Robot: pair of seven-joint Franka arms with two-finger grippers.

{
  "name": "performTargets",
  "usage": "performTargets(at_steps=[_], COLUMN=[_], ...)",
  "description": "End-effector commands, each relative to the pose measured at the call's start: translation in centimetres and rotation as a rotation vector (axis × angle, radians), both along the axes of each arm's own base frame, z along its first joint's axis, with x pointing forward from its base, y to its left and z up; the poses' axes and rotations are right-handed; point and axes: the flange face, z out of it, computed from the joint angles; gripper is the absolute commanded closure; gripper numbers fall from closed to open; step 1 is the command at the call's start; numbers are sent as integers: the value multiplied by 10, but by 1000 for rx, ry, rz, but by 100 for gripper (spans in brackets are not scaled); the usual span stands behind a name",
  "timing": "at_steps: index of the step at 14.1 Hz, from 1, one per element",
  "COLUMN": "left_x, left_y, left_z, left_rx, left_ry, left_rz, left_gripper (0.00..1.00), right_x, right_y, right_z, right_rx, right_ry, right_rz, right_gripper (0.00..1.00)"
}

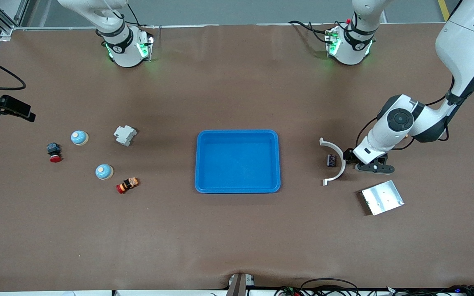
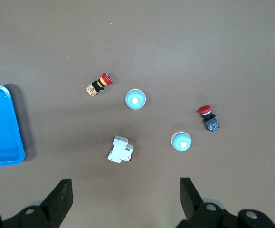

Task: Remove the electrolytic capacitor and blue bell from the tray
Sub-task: 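Lower the capacitor beside the bracket and open the left gripper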

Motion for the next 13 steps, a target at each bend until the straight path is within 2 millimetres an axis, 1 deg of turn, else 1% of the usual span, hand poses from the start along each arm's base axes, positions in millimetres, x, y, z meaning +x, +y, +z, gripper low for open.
performTargets(at_steps=[1, 3, 5, 7, 8, 9, 10, 13], left_x=[3, 10, 14, 15, 15, 17, 18, 23], left_y=[1, 2, 2, 0, -2, 1, -2, -10], left_z=[19, 26, 30, 33, 37, 39, 41, 50], left_rx=[30, 25, 24, 24, 26, 24, 13, 1], left_ry=[-49, -62, -73, -77, -84, -85, -86, -102], left_rz=[18, 29, 33, 28, 26, 35, 40, 38], left_gripper=[0, 0, 0, 0, 0, 0, 0, 0], right_x=[-2, -2, -2, -1, 0, -1, -1, -1], right_y=[0, -4, -4, -7, -3, -3, -1, -3], right_z=[6, 7, 7, 9, 10, 15, 19, 23], right_rx=[-6, -9, -18, -32, -55, -67, -64, -62], right_ry=[2, 0, -1, -17, -17, -20, -28, -37], right_rz=[6, -1, 7, 2, 9, 10, 14, 9], right_gripper=[0, 0, 0, 0, 0, 0, 0, 0])
